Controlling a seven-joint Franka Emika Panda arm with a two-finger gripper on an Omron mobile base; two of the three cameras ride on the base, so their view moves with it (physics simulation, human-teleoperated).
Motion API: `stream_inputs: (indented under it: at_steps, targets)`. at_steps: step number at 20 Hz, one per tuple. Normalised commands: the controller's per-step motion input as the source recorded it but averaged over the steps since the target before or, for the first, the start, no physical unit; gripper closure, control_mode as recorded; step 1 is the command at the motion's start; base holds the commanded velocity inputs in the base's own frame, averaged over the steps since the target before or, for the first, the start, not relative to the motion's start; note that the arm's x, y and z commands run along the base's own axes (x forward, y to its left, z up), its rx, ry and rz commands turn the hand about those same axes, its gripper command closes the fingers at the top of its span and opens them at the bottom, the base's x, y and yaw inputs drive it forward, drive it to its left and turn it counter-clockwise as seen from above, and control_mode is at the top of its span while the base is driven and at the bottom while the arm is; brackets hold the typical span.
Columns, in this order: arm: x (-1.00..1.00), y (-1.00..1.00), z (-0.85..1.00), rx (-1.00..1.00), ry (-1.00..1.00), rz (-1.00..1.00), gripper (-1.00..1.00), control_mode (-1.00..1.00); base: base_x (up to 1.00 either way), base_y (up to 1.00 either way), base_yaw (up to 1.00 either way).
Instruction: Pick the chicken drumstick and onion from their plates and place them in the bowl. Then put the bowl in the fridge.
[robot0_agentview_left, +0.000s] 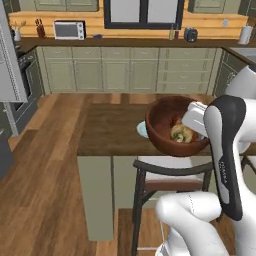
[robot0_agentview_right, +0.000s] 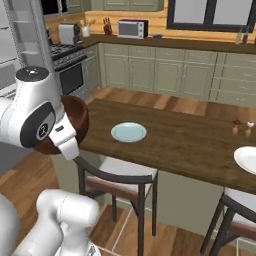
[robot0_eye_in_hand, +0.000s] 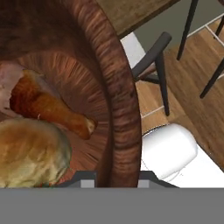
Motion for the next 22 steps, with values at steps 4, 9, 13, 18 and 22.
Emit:
stream_inputs:
  at_steps: [4, 9, 13, 18, 22]
  targets:
    - [0.00, 0.00, 0.00, 0.00, 0.00, 0.00, 1.00, 1.00, -0.80, 1.00, -0.05]
    - [0.00, 0.00, 0.00, 0.00, 0.00, 0.00, 1.00, 1.00, -0.91, 1.00, -0.01]
    - [0.00, 0.00, 0.00, 0.00, 0.00, 0.00, 1.00, 1.00, -0.09, 1.00, -0.05]
    - [0.00, 0.00, 0.00, 0.00, 0.00, 0.00, 1.00, 1.00, 0.46, 1.00, -0.13]
    - [0.00, 0.00, 0.00, 0.00, 0.00, 0.00, 1.00, 1.00, 0.89, 1.00, -0.21]
